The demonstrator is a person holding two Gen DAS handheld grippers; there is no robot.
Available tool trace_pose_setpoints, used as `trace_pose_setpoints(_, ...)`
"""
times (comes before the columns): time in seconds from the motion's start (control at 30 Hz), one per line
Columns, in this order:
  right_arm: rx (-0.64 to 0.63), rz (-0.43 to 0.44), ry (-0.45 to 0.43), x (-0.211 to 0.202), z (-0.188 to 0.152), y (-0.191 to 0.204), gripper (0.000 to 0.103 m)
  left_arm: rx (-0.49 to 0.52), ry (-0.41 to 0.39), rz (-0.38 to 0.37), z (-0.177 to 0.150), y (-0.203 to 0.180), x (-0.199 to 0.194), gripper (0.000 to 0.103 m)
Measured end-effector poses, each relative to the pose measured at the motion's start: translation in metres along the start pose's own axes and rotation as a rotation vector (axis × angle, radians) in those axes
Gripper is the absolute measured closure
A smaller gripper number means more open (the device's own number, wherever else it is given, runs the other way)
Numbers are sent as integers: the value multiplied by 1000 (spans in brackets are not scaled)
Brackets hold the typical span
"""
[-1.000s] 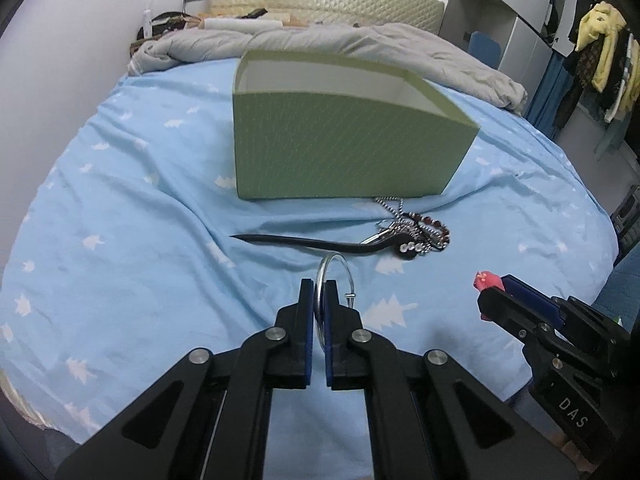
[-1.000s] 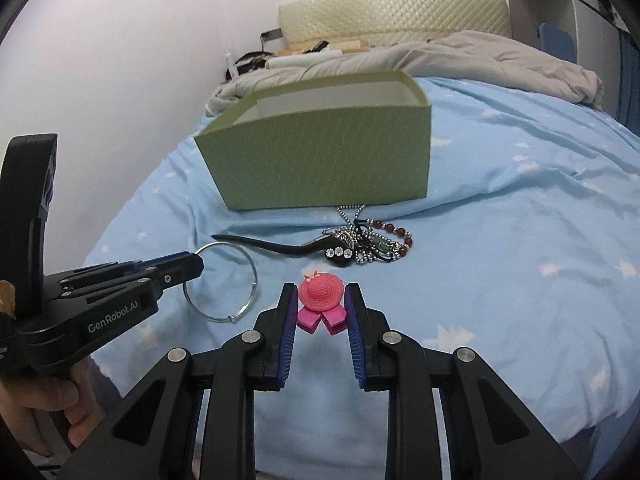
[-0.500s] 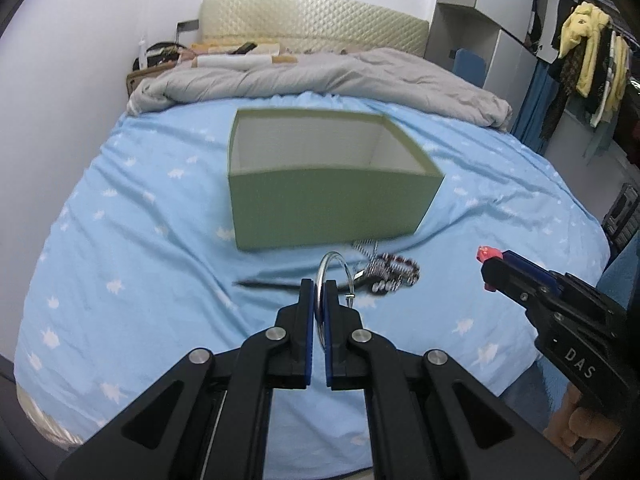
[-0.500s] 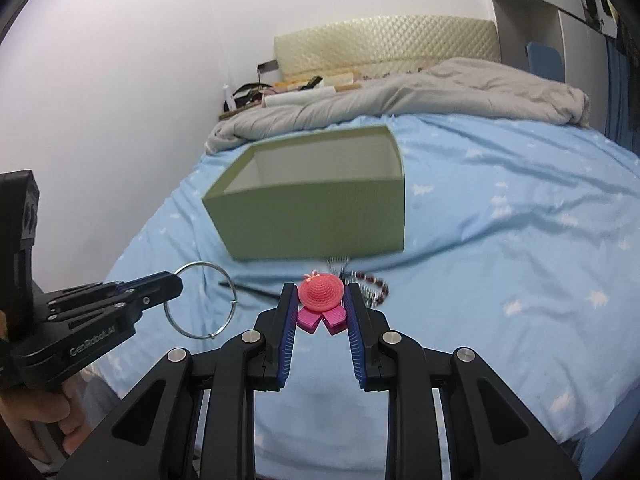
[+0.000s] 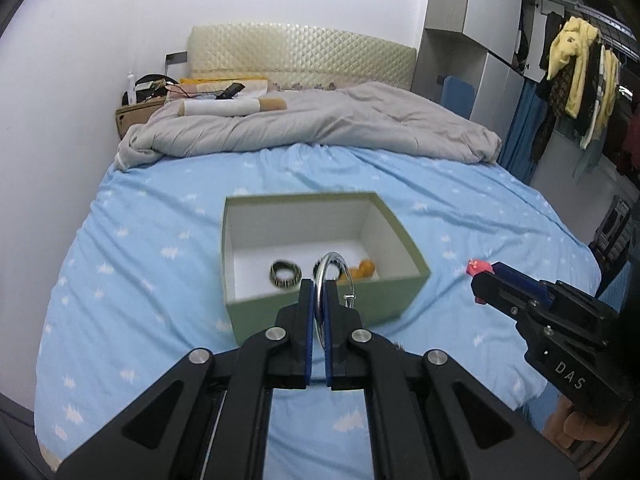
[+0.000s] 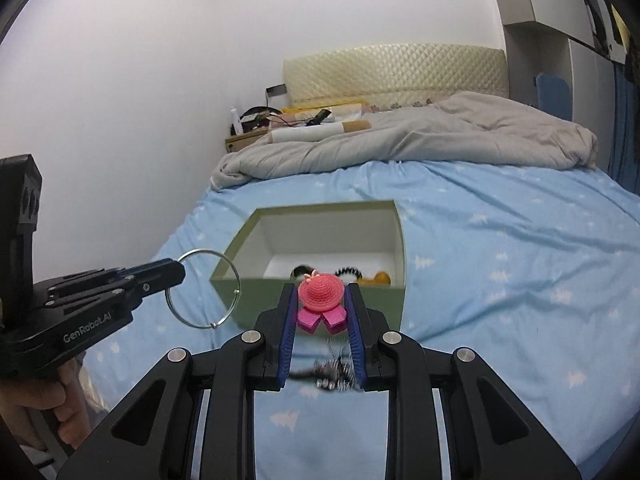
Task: Organize jewelry
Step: 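Carry the hoop and pink charm into the green box while both tools open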
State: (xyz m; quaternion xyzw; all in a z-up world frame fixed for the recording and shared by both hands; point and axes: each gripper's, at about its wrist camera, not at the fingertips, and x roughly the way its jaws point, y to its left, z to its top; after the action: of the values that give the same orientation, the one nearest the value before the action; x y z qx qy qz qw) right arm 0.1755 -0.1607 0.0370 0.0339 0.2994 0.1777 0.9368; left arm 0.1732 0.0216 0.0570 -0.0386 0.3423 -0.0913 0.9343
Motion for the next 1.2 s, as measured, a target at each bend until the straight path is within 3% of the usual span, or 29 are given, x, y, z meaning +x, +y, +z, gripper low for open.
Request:
trace_pose_setpoints(0.33,-15,3,55,62,36,-12,81,-13,27,16,34,22,58,100)
trace_pose_setpoints(0.77,12,-12,187,171,38,-28,81,-23,170,40,30,51,159,100)
trace_pose_setpoints(0.97,43,-2,235,196,27,-34,81,-3,200,31,24,53,172,100)
trace_pose_setpoints(1.2,69,2,239,193,29,-36,80,2,198,33,27,55,166,99)
